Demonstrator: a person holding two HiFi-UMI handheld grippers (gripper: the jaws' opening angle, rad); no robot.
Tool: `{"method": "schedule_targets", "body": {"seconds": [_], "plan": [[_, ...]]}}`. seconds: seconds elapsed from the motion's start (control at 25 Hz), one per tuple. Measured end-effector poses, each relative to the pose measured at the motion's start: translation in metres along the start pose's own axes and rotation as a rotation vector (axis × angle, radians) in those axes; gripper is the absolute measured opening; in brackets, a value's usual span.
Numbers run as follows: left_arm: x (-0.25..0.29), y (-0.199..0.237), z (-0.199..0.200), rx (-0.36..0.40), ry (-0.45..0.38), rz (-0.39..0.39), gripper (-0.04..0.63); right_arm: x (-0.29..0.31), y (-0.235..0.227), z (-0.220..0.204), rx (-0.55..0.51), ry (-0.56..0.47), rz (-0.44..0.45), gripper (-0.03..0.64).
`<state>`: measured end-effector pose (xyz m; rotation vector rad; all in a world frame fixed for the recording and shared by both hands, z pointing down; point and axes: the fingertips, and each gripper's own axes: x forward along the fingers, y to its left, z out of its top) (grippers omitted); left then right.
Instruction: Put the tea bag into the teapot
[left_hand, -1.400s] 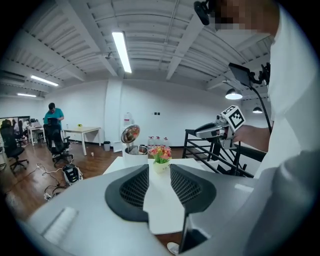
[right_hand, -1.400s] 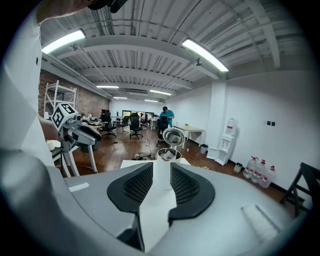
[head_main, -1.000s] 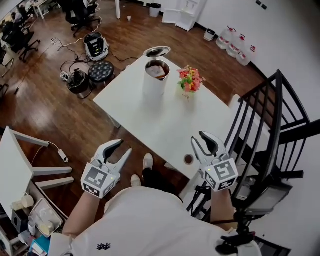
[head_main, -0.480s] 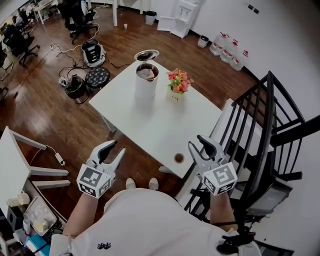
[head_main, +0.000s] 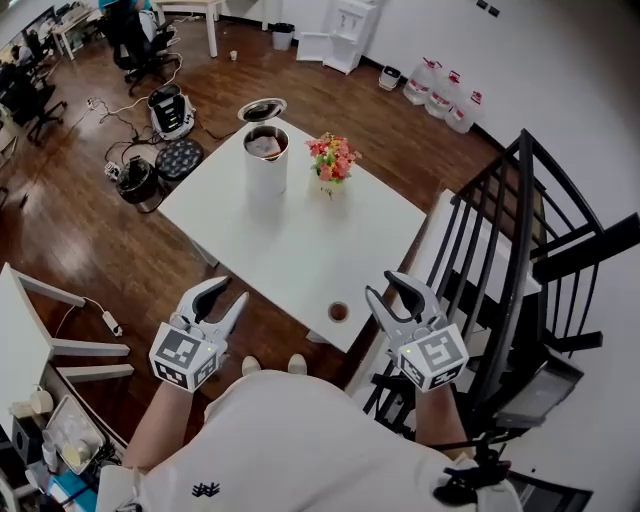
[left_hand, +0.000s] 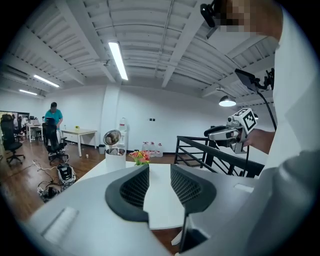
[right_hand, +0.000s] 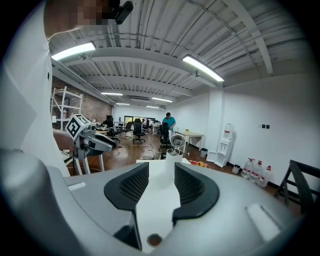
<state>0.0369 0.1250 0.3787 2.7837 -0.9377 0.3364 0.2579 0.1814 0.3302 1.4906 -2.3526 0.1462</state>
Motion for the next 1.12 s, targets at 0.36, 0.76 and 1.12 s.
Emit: {"method": "schedule_targets", "body": {"seconds": [0.36,0.76,1.12], "plan": [[0.005,-0.01,-0.002,0.022,0.014,-0.015,0.127,-0.004,-0.003,-0.009,-0.001,0.007,-0.006,0.156],[-0.006,-0.005,-0.011,0.003,0.023,-0.005,0.127,0.004,0.01,-0.007,-0.013,0.024,0.014,0.156],[-0.021,0.005,-0.019,0.001,0.028,0.001,0.127,0.01,0.026,-0.006,-0.014,0.035,0.018,0.155]]}}
